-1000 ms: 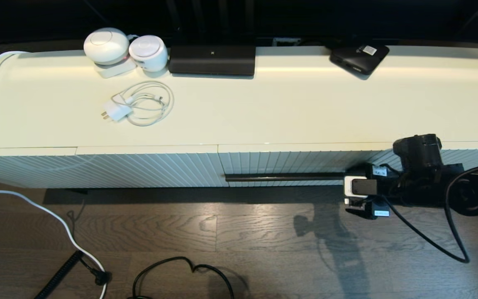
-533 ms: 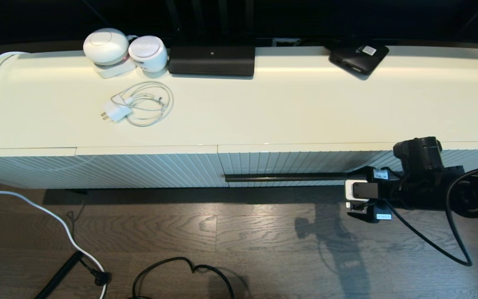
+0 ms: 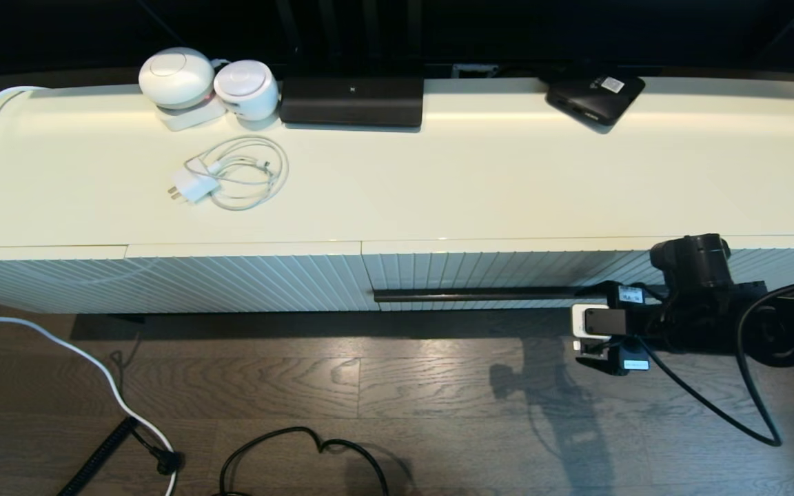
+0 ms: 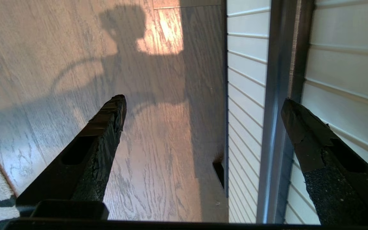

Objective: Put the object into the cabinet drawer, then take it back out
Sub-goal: Open the drawer

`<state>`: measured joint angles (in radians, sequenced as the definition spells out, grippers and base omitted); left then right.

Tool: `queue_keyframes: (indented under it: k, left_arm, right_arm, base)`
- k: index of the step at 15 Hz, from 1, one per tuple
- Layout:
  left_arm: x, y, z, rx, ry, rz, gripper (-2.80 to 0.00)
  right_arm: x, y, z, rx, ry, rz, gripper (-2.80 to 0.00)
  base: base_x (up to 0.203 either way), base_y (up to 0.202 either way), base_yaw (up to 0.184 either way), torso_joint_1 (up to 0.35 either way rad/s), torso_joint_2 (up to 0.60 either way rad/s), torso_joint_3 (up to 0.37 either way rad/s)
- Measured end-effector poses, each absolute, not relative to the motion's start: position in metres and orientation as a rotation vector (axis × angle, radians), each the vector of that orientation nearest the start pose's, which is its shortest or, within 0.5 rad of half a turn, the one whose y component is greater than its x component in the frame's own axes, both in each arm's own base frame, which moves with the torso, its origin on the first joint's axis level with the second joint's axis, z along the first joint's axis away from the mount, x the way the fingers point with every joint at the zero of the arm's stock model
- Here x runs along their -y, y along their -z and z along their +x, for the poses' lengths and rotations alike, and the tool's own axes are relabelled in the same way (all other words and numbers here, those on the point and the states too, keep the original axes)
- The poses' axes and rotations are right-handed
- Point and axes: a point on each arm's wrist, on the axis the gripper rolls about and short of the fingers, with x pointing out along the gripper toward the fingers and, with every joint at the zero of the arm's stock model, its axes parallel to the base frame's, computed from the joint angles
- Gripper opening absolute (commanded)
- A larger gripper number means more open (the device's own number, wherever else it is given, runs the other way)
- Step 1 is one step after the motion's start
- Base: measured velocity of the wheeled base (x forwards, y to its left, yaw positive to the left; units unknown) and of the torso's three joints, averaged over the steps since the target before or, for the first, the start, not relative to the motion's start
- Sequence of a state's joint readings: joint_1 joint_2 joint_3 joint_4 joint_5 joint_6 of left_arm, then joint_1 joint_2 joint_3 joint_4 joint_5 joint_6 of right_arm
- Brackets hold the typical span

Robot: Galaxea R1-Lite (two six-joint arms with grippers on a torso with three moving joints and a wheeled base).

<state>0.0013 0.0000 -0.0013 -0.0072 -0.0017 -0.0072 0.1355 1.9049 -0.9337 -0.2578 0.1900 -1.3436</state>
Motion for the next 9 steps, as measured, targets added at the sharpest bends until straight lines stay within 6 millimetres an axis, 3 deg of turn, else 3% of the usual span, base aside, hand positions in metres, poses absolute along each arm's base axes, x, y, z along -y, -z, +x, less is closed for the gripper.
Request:
queue_keyframes:
  k: [5,9]
  left_arm:
    - [0.0,-0.077,-0.023,0.008,0.001,-0.007,-2.8]
    - [0.0,-0.077,-0.023,0.008,0.001,-0.007,-2.8]
  right_arm:
    - [-0.05,-0.101,0.323,-0.446,-0.782,-1.239,0.0]
    - [-0.049,-0.108,0.319,-0.423,-0.775,-1.243,0.0]
  base:
    - [0.0,0.0,0.0,0.0,0.0,0.0]
    - [0.0,0.0,0.0,0.0,0.0,0.0]
